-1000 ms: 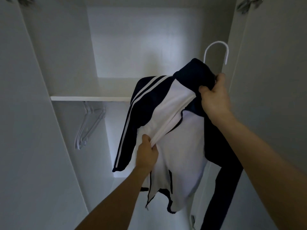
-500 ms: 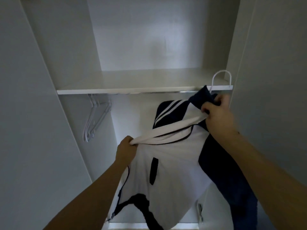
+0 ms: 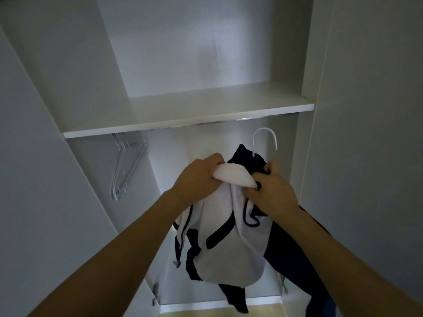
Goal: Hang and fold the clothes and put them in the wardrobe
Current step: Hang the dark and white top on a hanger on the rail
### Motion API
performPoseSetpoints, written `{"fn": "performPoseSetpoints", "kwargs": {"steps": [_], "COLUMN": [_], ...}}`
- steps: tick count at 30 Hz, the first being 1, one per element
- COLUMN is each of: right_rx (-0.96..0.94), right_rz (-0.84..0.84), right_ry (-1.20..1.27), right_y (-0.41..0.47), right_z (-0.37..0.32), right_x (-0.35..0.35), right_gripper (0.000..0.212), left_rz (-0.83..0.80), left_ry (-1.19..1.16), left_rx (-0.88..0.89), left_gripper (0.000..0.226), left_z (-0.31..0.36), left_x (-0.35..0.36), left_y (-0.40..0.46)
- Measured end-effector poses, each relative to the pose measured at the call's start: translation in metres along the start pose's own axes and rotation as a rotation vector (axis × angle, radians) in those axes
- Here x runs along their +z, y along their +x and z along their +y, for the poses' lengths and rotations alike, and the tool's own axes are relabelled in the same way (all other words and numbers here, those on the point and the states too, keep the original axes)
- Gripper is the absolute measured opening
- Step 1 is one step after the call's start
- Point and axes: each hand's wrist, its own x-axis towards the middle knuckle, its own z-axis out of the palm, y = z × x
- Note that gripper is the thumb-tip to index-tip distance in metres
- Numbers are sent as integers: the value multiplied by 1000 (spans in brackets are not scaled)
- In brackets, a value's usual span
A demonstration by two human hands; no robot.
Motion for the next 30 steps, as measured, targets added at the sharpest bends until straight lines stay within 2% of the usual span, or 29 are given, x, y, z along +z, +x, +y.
{"fn": "performPoseSetpoints", "kwargs": {"steps": [3,6,9,11,14,18,19,20,23,24,27,30], "right_rx": [89,113,202,271,211,69,62,60,78,97,167,211], "right_rz": [90,141,85,-38,-259,-437,-456,-466,-362,-302,-160,-117], "right_ry": [62,53,-8,-155,-356,-109,-53,-8,59,67,85,10], "right_y": [11,13,5,-4,-15,-17,-15,-15,-18,-19,-17,-12], "right_z": [10,17,28,35,37,25,24,23,24,26,35,50], "right_x": [-4,-7,-4,-4,0,7,8,10,20,21,13,-4], "right_gripper": [27,27,26,24,61,96,96,87,31,24,30,31], "left_rz": [-126,-252,-268,-264,-319,-365,-352,-332,-275,-269,-318,-354], "left_ry": [79,6,53,25,-3,20,7,-15,-57,-48,38,77], "left_rx": [-159,-370,-434,-387,-211,-68,-55,-54,-74,-73,-148,-288], "left_gripper": [25,9,7,13,23,14,15,16,17,18,24,10], "left_z": [-23,-52,-66,-60,-40,-4,3,9,15,13,-6,-34], "left_x": [12,30,39,36,27,18,17,17,18,19,22,30], "left_y": [-22,-51,-66,-65,-41,-3,3,6,7,5,-8,-25]}}
